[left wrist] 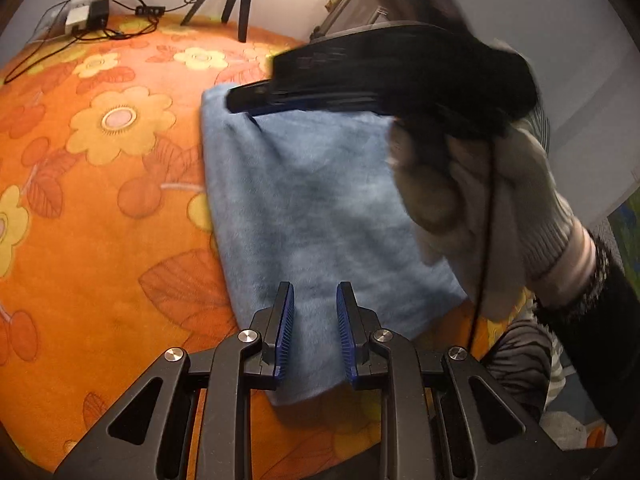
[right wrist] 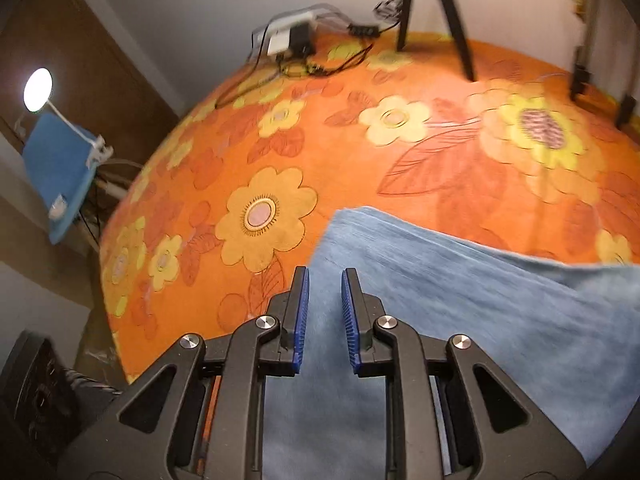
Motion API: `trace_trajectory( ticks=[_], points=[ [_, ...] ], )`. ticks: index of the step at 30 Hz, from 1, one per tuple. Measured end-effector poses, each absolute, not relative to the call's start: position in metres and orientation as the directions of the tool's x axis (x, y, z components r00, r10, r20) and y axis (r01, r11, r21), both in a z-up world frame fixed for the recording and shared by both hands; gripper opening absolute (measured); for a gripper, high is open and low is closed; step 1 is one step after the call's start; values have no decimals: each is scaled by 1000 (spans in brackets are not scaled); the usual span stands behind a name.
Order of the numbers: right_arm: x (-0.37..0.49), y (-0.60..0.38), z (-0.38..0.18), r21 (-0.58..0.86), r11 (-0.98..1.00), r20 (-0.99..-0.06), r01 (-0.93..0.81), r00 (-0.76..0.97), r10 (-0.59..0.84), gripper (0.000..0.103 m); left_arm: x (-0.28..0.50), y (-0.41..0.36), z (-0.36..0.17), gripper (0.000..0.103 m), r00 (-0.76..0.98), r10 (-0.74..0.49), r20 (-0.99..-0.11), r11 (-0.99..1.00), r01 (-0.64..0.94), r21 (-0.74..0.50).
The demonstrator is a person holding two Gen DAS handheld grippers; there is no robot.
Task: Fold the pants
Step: 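Move the left tool to the folded edge and close on it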
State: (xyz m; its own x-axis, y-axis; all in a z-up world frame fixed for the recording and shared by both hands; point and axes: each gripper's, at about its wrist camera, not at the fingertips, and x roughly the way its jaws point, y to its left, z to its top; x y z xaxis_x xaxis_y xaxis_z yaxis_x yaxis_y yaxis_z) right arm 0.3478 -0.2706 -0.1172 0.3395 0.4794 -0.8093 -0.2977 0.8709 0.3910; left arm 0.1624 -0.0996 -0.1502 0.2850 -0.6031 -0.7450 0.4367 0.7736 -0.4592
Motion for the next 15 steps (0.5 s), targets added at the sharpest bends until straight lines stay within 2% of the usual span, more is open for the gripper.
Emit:
trace_trajectory(
  ticks=[7,11,15],
  points=[
    [371,-256,-135,350,895,-851,-276,306,427,17,149,-94,-157,20,267,-598,-756,770,454,-448],
    [373,-251,-128,302,916,-879,-264,295,375,17,147,-80,-152,20,262,-622,-738,763,415,-496],
    [367,-245,-115,287,925,-903,-250,252,348,27,150,-61,-143,20,322,-620,-715,778,369,-508]
  ],
)
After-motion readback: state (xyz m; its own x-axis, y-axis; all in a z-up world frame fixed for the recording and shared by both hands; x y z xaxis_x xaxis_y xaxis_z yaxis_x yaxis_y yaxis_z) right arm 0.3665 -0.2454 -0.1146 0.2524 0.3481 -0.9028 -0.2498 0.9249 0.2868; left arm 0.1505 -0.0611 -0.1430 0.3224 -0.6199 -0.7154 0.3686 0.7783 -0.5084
